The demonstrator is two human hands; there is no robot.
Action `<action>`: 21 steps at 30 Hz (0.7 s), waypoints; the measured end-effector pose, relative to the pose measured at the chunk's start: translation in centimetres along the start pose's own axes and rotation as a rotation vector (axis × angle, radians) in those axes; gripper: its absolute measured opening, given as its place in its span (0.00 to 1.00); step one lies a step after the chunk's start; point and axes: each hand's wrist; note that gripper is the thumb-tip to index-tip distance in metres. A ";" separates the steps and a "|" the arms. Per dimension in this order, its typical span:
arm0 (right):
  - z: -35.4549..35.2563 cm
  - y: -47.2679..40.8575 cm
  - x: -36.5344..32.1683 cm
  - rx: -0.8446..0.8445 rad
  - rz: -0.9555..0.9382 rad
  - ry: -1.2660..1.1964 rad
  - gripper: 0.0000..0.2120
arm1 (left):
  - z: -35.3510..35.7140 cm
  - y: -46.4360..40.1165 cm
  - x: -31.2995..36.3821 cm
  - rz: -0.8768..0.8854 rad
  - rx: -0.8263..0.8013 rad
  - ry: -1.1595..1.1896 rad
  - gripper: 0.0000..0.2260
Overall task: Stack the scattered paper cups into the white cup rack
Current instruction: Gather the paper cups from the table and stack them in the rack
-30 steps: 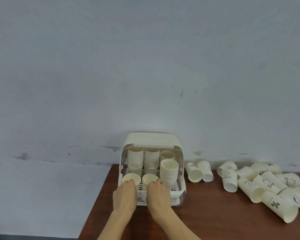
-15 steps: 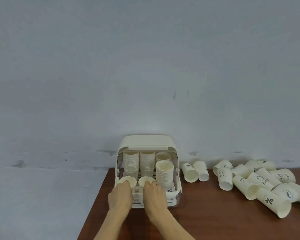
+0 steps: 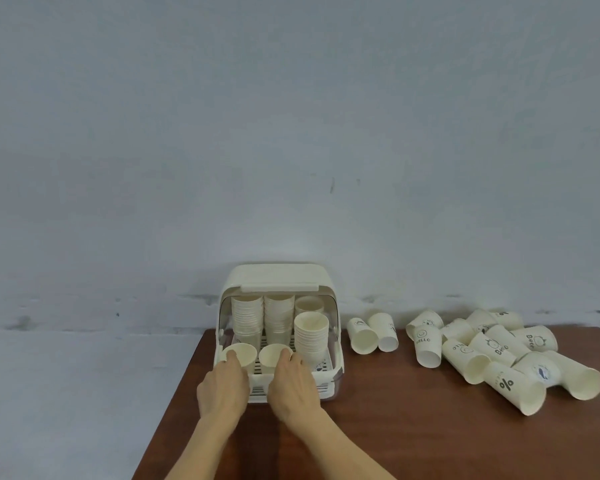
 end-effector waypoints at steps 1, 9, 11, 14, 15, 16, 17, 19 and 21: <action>-0.3 0.3 0.3 0.007 0.002 -0.013 0.22 | 0.1 0.4 0.1 0.005 0.010 0.012 0.14; -3.8 2.7 6.8 0.073 0.069 -0.017 0.16 | 0.1 3.1 3.7 0.124 0.080 0.064 0.17; -4.9 3.4 8.8 0.086 0.118 -0.006 0.14 | 0.4 3.9 5.5 0.186 0.083 0.094 0.18; -6.5 4.4 11.9 0.090 0.197 0.025 0.15 | 1.2 5.1 8.7 0.279 0.066 0.126 0.16; -7.1 4.7 12.8 0.092 0.222 0.032 0.15 | 1.5 5.5 9.8 0.306 0.053 0.136 0.16; -7.5 5.1 13.8 0.092 0.245 0.039 0.15 | 1.9 6.0 10.9 0.332 0.043 0.148 0.15; -8.0 5.5 14.8 0.094 0.267 0.047 0.15 | 2.3 6.5 12.0 0.355 0.029 0.162 0.14; -8.9 6.3 16.7 0.095 0.316 0.065 0.15 | 3.2 7.6 14.1 0.401 -0.002 0.185 0.12; -9.7 7.1 18.6 0.095 0.363 0.082 0.15 | 3.9 8.7 15.9 0.444 -0.030 0.194 0.12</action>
Point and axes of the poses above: each hand's wrist, its own y-axis away from the middle knuckle, its own z-axis out of the palm, x = y × z, and after that the axes turned 5 degrees about x, right-handed
